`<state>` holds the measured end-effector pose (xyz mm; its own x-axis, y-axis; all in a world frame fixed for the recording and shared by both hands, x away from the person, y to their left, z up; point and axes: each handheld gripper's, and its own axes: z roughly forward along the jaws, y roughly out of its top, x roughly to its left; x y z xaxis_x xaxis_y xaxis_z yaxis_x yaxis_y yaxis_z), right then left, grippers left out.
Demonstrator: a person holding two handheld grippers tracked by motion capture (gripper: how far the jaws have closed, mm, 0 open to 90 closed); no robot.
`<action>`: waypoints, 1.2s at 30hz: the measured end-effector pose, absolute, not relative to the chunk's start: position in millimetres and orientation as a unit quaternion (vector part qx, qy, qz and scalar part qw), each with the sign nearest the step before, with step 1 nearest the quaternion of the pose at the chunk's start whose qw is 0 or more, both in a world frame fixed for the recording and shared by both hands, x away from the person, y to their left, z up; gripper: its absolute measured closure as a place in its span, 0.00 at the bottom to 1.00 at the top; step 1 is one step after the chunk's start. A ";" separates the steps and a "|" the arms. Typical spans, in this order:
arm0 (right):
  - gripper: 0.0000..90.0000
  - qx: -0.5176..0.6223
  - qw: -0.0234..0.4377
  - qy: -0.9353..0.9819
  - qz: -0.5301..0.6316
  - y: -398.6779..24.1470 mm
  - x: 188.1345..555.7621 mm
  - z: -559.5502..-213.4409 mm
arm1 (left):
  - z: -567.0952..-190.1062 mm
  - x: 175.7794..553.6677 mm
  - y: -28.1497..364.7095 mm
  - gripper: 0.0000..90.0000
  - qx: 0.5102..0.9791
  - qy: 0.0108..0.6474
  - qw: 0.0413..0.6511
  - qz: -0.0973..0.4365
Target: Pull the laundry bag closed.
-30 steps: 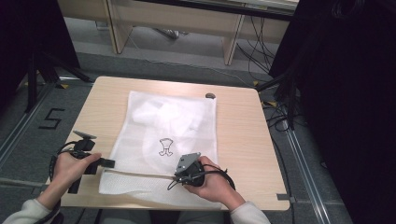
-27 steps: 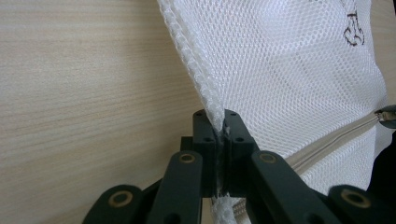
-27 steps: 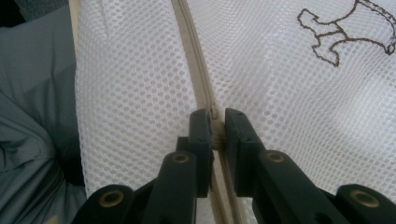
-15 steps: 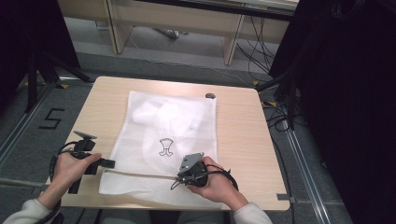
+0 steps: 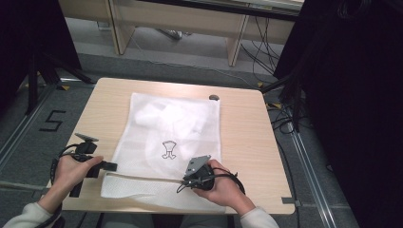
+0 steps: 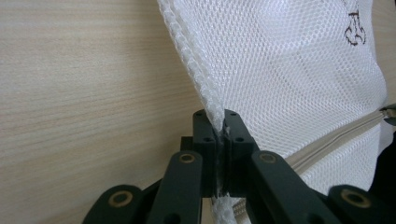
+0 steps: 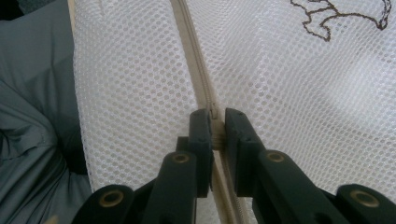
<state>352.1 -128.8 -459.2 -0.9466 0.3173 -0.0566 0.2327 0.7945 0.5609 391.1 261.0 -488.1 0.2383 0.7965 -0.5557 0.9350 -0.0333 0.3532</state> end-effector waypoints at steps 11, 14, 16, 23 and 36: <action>0.92 0.141 0.076 0.944 0.287 -134.5 352.4 -459.5 | -488.3 391.1 261.2 0.95 0.712 0.609 0.336 -0.102; 0.92 0.141 0.077 0.943 0.291 -135.4 353.1 -458.8 | -488.1 391.0 260.8 0.95 0.709 0.610 0.337 -0.102; 0.92 0.141 0.077 0.943 0.291 -135.5 353.1 -458.9 | -488.2 391.0 260.9 0.94 0.710 0.610 0.337 -0.102; 0.92 0.141 0.077 0.944 0.290 -136.7 353.3 -458.8 | -488.0 391.1 261.8 0.94 0.713 0.608 0.335 -0.102; 0.92 0.156 0.069 0.943 0.287 -144.0 351.9 -458.7 | -488.2 391.3 262.0 0.95 0.713 0.608 0.334 -0.102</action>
